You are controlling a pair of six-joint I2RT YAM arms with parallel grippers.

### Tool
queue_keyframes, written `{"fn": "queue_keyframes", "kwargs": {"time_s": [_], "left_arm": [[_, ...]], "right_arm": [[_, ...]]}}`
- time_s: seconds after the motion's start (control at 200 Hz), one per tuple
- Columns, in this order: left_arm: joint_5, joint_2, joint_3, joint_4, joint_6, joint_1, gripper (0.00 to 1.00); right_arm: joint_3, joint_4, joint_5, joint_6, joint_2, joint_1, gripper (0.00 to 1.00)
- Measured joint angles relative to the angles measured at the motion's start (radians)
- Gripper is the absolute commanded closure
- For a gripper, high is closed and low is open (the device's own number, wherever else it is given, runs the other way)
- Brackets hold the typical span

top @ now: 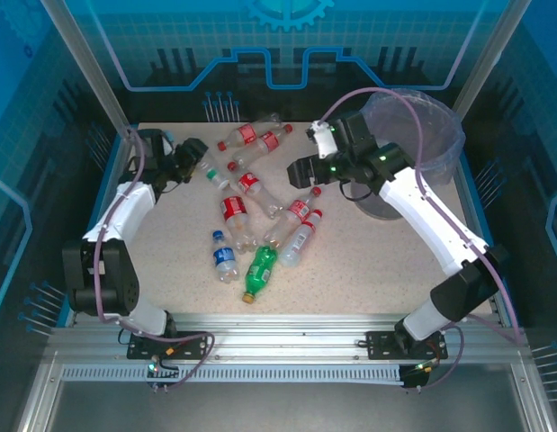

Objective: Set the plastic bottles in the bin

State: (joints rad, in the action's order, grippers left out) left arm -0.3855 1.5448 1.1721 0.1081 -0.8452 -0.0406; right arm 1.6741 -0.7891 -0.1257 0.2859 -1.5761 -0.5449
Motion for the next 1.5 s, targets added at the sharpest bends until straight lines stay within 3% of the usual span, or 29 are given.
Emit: {"fn": "queue_keyframes", "kwargs": {"time_s": [0.155,0.275,0.615,0.815,0.856,1.001,1.111,1.201,1.376,1.501], "left_arm": [[-0.126,0.001,0.0,-0.143,-0.023,0.137,0.57],[-0.188,0.002,-0.012,-0.266,-0.098,0.188,0.59],[-0.194,0.007,-0.094,-0.424,-0.212,0.27,0.62],[-0.177,0.02,-0.1,-0.483,-0.275,0.272,0.62],[-0.173,0.02,-0.1,-0.489,-0.28,0.272,0.61],[-0.166,0.021,-0.1,-0.499,-0.283,0.273,0.48],[-0.164,0.026,-0.109,-0.533,-0.301,0.273,0.2],[-0.164,0.032,-0.113,-0.568,-0.337,0.27,0.05],[-0.191,0.031,-0.091,-0.554,-0.296,0.234,0.03],[-0.18,0.043,0.036,-0.396,-0.179,0.169,0.06]], "right_arm": [[0.028,0.015,-0.044,0.026,-0.066,-0.05,0.22],[0.028,0.058,-0.085,0.059,-0.103,-0.061,0.27],[0.036,0.188,-0.199,0.163,-0.207,-0.061,0.37],[0.036,0.207,-0.206,0.183,-0.218,-0.048,0.68],[0.036,0.212,-0.212,0.189,-0.217,-0.043,0.71],[0.036,0.216,-0.221,0.184,-0.217,-0.036,0.71],[0.046,0.208,-0.22,0.175,-0.217,-0.033,0.72],[0.07,0.188,-0.222,0.165,-0.217,-0.029,0.73],[0.126,0.106,-0.178,0.113,-0.203,-0.016,0.73],[0.18,-0.011,-0.085,0.053,-0.156,0.021,0.72]]}}
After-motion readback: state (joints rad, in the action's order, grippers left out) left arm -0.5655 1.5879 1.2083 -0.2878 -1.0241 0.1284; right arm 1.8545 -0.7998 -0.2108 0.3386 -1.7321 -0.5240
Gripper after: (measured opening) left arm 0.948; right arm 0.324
